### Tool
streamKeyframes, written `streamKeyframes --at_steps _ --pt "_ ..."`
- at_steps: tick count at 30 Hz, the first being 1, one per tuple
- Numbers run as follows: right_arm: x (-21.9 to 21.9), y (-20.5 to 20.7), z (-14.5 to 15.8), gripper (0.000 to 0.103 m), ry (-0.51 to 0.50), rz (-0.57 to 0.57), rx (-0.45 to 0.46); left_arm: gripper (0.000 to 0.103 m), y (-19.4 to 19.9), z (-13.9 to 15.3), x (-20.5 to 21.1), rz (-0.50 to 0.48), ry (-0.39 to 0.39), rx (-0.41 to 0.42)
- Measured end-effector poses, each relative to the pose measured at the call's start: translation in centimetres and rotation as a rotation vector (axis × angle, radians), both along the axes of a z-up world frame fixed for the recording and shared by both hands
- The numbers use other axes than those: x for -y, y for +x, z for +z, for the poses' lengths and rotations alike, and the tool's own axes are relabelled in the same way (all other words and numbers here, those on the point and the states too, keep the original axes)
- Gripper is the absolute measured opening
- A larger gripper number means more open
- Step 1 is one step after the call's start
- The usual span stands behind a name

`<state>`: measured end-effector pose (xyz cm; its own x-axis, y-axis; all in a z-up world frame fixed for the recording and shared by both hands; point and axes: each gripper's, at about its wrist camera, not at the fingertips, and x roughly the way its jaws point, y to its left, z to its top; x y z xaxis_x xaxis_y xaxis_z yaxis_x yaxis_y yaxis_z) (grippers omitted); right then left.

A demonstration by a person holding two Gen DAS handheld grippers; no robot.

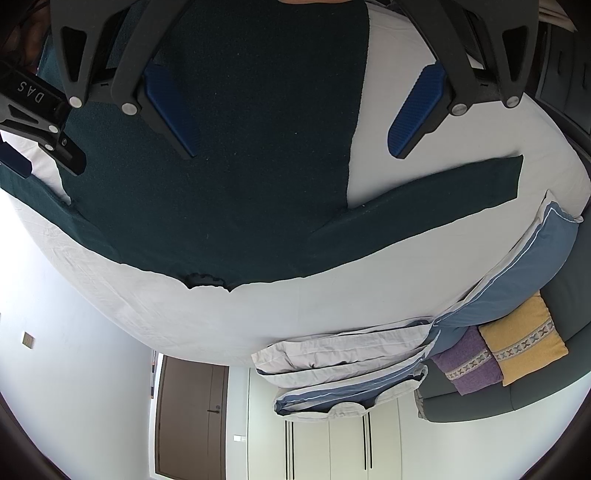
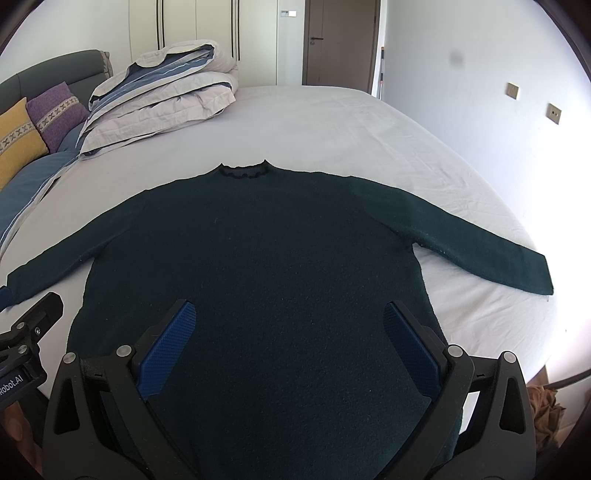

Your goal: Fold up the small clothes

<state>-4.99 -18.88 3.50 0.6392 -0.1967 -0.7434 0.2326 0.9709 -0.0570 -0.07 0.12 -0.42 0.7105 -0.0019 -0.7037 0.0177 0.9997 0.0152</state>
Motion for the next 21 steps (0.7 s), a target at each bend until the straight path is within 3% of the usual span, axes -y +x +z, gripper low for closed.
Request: streamKeyframes --at_steps 21 --pt "-0.21 0.0 -0.42 0.103 0.006 0.001 -0.011 0.103 -0.27 -0.15 -0.31 0.008 -0.002 0.002"
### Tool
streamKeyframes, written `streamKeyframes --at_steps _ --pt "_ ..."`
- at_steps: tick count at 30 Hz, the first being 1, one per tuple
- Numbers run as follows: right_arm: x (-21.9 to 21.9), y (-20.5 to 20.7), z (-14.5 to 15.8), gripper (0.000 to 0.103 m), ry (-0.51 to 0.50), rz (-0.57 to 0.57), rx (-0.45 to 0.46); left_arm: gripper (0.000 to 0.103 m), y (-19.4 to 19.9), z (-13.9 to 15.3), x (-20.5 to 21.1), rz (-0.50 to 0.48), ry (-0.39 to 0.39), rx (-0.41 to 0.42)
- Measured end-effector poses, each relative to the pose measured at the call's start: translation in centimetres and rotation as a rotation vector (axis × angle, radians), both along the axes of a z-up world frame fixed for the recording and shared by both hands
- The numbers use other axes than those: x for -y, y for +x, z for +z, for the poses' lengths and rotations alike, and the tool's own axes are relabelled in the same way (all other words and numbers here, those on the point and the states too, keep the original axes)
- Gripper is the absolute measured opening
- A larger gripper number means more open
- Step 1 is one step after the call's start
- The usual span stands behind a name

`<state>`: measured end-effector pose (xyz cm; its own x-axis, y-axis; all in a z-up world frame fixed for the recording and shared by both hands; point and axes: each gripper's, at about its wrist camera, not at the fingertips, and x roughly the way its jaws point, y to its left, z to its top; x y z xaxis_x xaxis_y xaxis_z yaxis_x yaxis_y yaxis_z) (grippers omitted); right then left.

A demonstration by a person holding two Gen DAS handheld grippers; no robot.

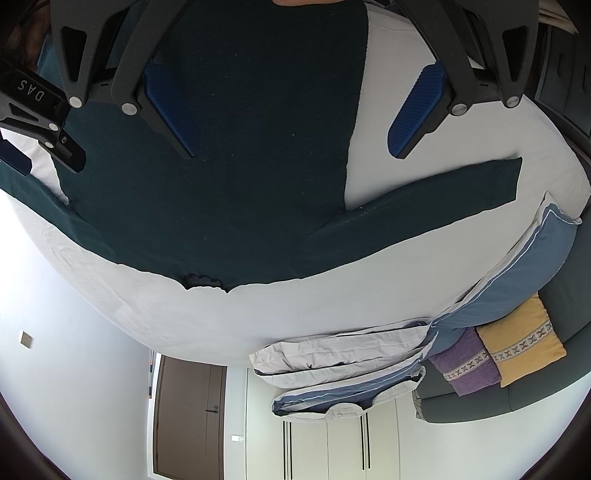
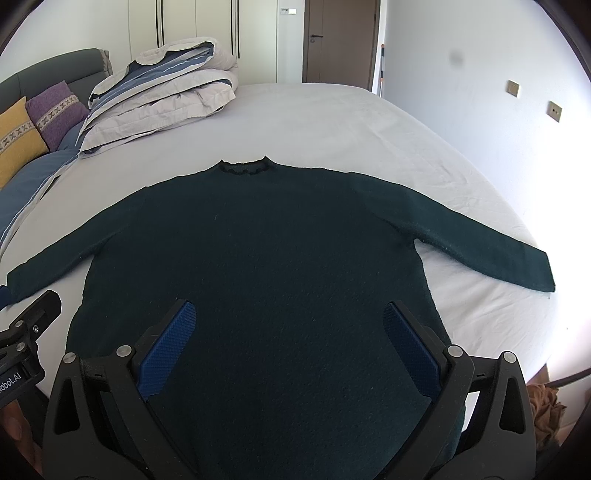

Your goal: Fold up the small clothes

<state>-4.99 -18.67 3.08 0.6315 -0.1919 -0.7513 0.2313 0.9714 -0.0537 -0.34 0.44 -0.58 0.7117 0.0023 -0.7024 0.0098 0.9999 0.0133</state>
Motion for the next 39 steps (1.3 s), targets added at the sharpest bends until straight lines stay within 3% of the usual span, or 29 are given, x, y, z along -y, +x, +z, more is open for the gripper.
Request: streamKeyframes --at_steps 12,17,22,25,29,31,35,39 --pt "-0.1 -0.1 -0.2 0.103 0.006 0.0 -0.006 0.103 -0.1 -0.2 -0.1 0.005 0.005 0.003" --pt "2.2 -0.3 -0.3 0.103 0.083 -0.019 0.014 0.103 -0.7 -0.2 0.0 -0.012 -0.011 0.037" --pt "12.0 -2.3 -0.7 0.102 0.225 -0.197 0.112 0.103 -0.6 -1.2 0.1 -0.027 -0.021 0.034" --pt "20.5 -5.0 -1.3 0.102 0.292 -0.366 0.198 0.103 0.4 -2.2 0.8 -0.077 0.012 -0.03" --pt "31.9 -8.7 -4.3 0.078 0.466 -0.588 0.23 0.103 1.3 -3.4 2.0 -0.103 0.076 -0.076" --pt "36.8 -10.7 -6.5 0.072 0.567 -0.688 0.231 0.103 1.8 -3.9 2.6 -0.104 0.1 -0.085" --pt "42.4 -13.2 -9.3 0.057 0.693 -0.779 0.306 0.103 3.0 -4.5 2.8 -0.138 0.025 -0.106" --pt "45.0 -13.2 -9.5 0.055 0.729 -0.792 0.369 0.103 3.9 -4.7 3.4 -0.136 0.019 -0.105"
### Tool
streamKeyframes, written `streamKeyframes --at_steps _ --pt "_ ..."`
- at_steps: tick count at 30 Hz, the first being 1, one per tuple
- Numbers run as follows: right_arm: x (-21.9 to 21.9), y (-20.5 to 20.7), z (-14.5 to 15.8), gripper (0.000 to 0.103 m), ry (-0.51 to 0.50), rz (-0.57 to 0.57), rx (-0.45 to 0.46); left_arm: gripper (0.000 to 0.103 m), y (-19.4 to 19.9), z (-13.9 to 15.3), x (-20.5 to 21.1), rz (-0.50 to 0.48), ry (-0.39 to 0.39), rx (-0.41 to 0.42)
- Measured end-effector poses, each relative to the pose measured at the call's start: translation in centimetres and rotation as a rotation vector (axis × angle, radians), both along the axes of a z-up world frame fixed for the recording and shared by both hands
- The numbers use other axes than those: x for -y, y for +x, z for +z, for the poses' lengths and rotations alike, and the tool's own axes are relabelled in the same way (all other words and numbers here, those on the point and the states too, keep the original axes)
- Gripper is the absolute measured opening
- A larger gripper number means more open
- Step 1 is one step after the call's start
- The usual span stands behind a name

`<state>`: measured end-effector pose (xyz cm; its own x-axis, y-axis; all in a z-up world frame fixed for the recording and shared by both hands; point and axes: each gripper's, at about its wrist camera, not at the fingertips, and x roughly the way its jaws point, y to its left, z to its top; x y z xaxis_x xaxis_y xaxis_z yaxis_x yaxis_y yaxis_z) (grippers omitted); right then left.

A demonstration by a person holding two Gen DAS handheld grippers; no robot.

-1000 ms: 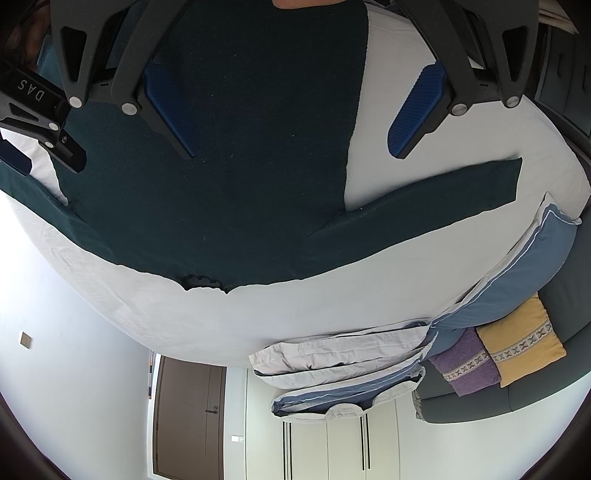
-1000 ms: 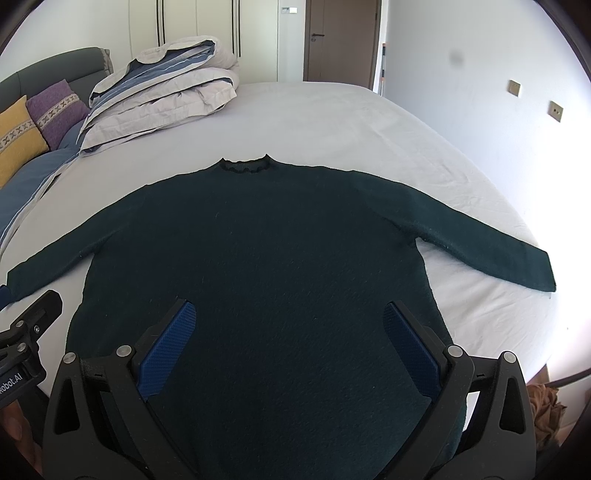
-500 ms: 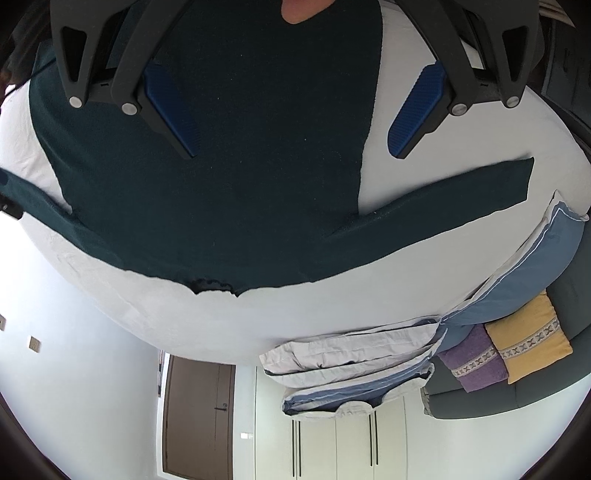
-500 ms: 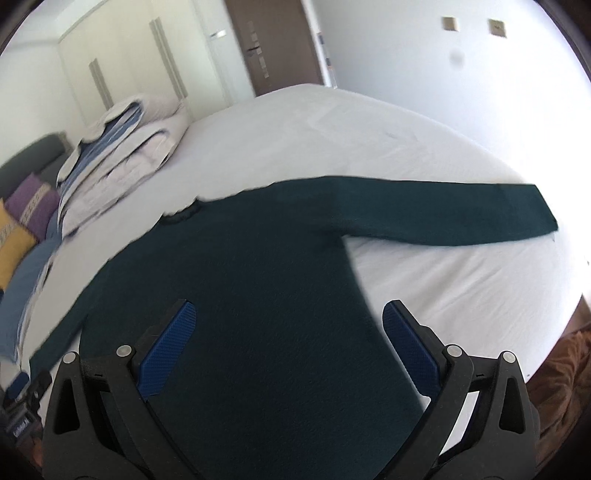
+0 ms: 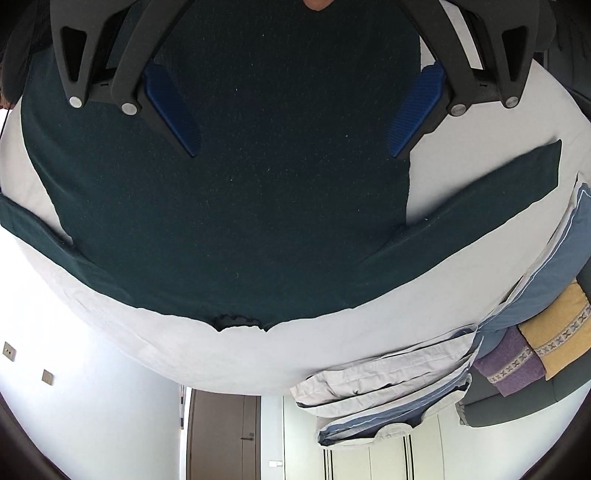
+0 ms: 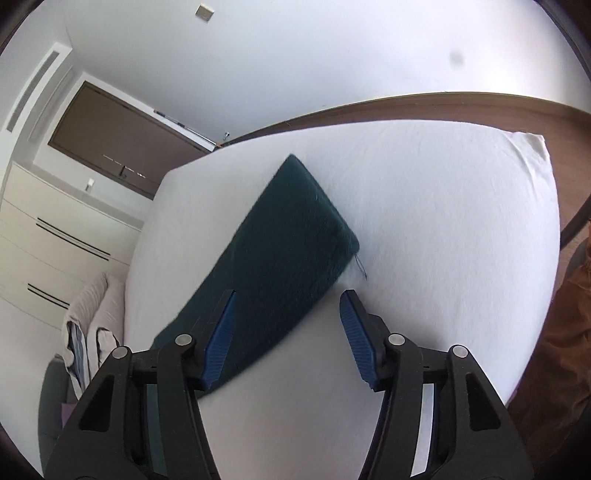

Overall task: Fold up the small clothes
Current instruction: 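Grasp the sweater sleeve cuff with the right gripper and lift it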

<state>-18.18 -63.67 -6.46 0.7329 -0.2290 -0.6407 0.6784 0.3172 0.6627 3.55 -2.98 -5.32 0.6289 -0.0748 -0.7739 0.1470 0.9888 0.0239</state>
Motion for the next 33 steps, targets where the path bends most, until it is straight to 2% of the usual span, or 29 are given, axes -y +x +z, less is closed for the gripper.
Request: streamKeyframes --at_steps 2,4,6,7,8,9,13,16,17,20,22,24,26,28,31,32,33 --pt "0.6 1.0 -0.2 0.054 -0.014 0.017 -0.01 0.103 0.7 -0.2 0.2 0.002 -0.015 -0.047" --pt "1.0 1.9 -0.3 0.042 -0.026 0.032 -0.026 0.103 1.1 -0.2 -0.2 0.032 -0.045 -0.065" --pt "1.2 2.5 -0.5 0.027 -0.029 0.044 -0.04 0.103 1.5 0.0 -0.4 0.049 -0.024 -0.046" --pt "1.7 2.7 -0.5 0.023 -0.038 0.044 -0.052 0.103 1.6 -0.1 -0.5 0.049 -0.013 -0.042" --pt "1.6 3.2 0.2 0.013 -0.051 0.046 -0.072 0.103 1.7 -0.2 -0.6 0.048 -0.016 -0.049" --pt "1.3 3.6 0.6 0.008 -0.071 0.052 -0.089 0.103 2.0 -0.4 -0.8 0.042 -0.043 -0.066" --pt "-1.4 7.1 3.9 0.007 -0.196 0.148 -0.113 0.103 2.6 -0.9 -2.5 0.058 -0.179 -0.104" --pt "-7.4 11.9 7.4 0.007 -0.296 0.298 -0.112 0.103 3.1 -1.3 -3.5 0.051 -0.288 -0.129" --pt "-10.5 14.7 9.3 0.007 -0.329 0.361 -0.111 0.103 3.2 -1.4 -3.8 0.044 -0.331 -0.14" --pt "-19.8 21.4 12.3 0.007 -0.424 0.562 -0.095 0.102 3.6 -1.5 -4.5 0.042 -0.397 -0.15" --pt "-26.1 25.4 13.2 0.007 -0.474 0.688 -0.083 0.102 3.8 -1.3 -5.2 0.043 -0.427 -0.143" --pt "-32.3 28.5 13.8 0.007 -0.481 0.779 -0.073 0.102 4.2 -1.2 -6.1 0.048 -0.461 -0.14" --pt "-38.7 31.9 13.5 0.007 -0.49 0.858 -0.08 0.101 4.6 -1.1 -7.0 0.057 -0.492 -0.143" --pt "-44.5 32.3 11.4 0.007 -0.49 0.929 -0.088 0.1 5.1 -1.0 -7.9 0.066 -0.514 -0.138" --pt "-51.4 33.2 7.0 0.007 -0.475 1.027 -0.117 0.1 6.1 -1.1 -8.8 0.073 -0.551 -0.128" --pt "-52.1 33.0 4.3 0.007 -0.474 1.05 -0.136 0.1 6.5 -1.1 -9.1 0.075 -0.567 -0.13" --pt "-53.2 33.7 3.2 0.009 -0.464 1.071 -0.156 0.1 6.9 -1.1 -9.2 0.075 -0.579 -0.131"
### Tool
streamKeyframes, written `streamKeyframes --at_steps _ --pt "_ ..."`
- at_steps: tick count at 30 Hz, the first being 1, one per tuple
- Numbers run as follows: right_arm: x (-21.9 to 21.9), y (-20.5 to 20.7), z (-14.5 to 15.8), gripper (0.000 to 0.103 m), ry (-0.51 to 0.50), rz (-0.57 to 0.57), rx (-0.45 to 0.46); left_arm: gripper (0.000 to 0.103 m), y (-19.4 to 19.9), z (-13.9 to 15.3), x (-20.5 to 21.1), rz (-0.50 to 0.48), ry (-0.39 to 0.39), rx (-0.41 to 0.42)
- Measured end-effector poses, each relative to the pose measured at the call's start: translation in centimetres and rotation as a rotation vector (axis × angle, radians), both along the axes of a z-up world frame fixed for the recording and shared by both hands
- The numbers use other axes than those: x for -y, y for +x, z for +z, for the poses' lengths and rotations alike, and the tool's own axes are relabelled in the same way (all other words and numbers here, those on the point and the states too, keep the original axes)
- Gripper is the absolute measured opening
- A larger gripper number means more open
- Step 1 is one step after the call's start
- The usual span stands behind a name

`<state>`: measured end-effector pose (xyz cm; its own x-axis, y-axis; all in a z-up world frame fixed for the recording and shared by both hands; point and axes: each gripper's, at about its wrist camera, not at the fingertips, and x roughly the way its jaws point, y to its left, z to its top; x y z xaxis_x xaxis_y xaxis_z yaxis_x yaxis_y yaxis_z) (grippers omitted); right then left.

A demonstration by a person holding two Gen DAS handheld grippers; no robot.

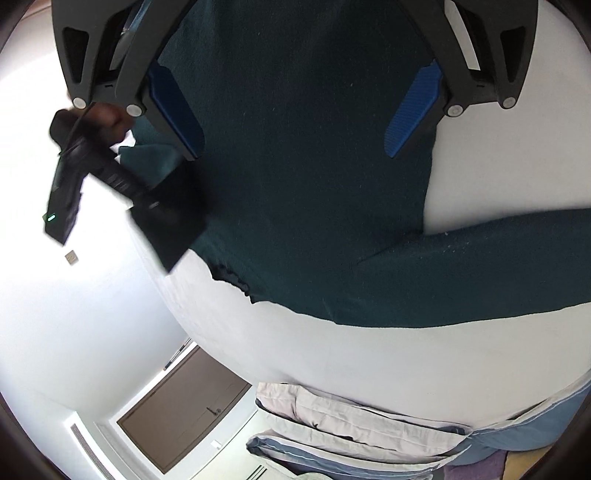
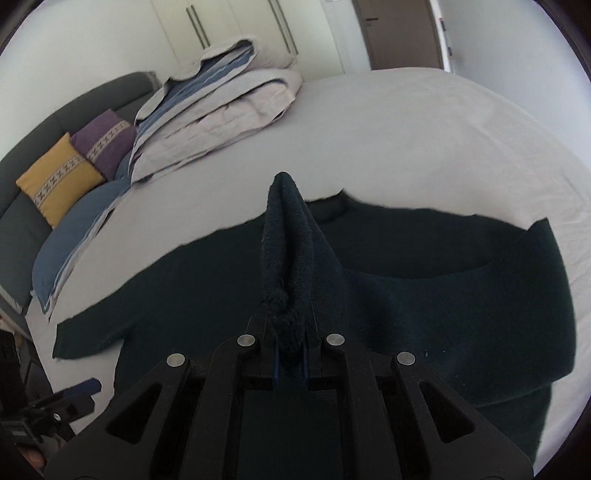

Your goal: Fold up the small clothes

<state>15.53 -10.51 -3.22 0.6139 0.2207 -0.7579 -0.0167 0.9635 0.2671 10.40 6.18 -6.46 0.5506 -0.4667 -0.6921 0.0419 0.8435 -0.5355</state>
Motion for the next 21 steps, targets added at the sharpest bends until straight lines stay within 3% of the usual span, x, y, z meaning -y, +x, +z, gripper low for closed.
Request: streamKeyframes --at_steps 2,4,5,6,8,12,16,18,19,20,21 --pt "-1.0 -0.2 -2.4 0.012 0.019 0.024 -0.043 0.1 1.0 -0.2 0.1 -0.008 -0.033 -0.002" --pt "-1.1 -0.6 -4.4 0.031 0.01 0.044 -0.079 0.1 2.3 -0.6 0.5 -0.011 -0.074 -0.021" --pt "-1.4 -0.7 -4.8 0.05 0.037 0.061 -0.078 0.1 3.0 -0.8 0.9 -0.018 -0.099 -0.031" --pt "-0.3 -1.9 -5.3 0.059 0.071 0.066 -0.066 0.1 3.6 -1.0 1.3 -0.028 -0.119 -0.039" --pt "1.6 -4.9 -5.1 0.064 0.092 0.049 -0.031 0.1 4.9 -1.4 2.4 -0.049 -0.141 -0.051" --pt "4.9 -7.0 -3.3 0.064 0.161 -0.01 0.012 0.096 7.8 -2.6 5.7 -0.095 -0.158 -0.103" --pt "9.0 -8.8 -2.2 0.064 0.219 -0.076 0.031 0.07 10.7 -4.8 8.6 -0.142 -0.104 -0.178" --pt "11.0 -9.8 -2.0 0.064 0.243 -0.116 0.039 0.062 11.6 -5.2 9.7 -0.142 -0.061 -0.177" --pt "12.0 -10.4 -1.7 0.064 0.256 -0.133 0.044 0.053 12.1 -5.0 10.2 -0.144 -0.034 -0.173" --pt "13.2 -10.8 -1.6 0.064 0.268 -0.158 0.049 0.037 12.4 -4.8 10.6 -0.146 -0.012 -0.177" --pt "14.1 -11.3 -1.4 0.064 0.272 -0.176 0.054 0.031 12.7 -4.6 10.8 -0.15 0.006 -0.181"
